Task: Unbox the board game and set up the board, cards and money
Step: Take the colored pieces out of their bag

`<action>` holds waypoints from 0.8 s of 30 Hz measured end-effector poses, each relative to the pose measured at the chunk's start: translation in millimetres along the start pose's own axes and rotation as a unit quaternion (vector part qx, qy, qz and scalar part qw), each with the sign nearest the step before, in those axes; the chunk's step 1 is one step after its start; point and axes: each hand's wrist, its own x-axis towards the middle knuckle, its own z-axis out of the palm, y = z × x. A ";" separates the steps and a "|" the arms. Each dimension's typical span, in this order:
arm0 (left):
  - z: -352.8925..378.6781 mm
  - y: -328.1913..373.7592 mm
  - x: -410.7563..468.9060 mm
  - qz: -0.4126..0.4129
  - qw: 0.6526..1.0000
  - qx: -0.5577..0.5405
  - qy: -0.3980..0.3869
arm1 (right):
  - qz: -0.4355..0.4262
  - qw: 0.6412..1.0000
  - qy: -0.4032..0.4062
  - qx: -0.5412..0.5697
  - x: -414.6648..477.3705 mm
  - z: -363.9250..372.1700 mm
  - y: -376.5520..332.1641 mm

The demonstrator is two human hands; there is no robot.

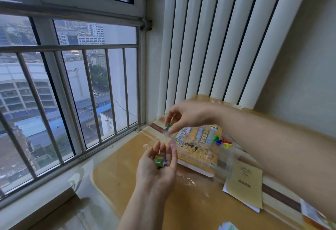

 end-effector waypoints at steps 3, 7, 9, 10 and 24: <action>5.1 -3.1 -2.9 -0.005 1.000 -0.010 -0.021 | -0.037 0.998 -0.043 -0.041 -5.9 11.5 -19.5; 6.8 1.4 -5.9 0.000 1.000 -0.019 -0.007 | -0.027 0.997 0.059 -0.046 0.3 10.0 -14.5; 5.5 3.9 -5.9 0.006 1.000 -0.015 0.008 | 0.016 0.992 0.078 -0.100 7.4 12.2 -3.4; 4.2 4.1 -5.0 0.005 1.000 -0.015 0.013 | 0.040 0.989 0.063 -0.130 10.8 17.1 2.7; -4.7 -13.2 10.8 -0.015 1.000 0.012 0.010 | 0.134 0.981 -0.055 -0.131 41.1 44.0 15.3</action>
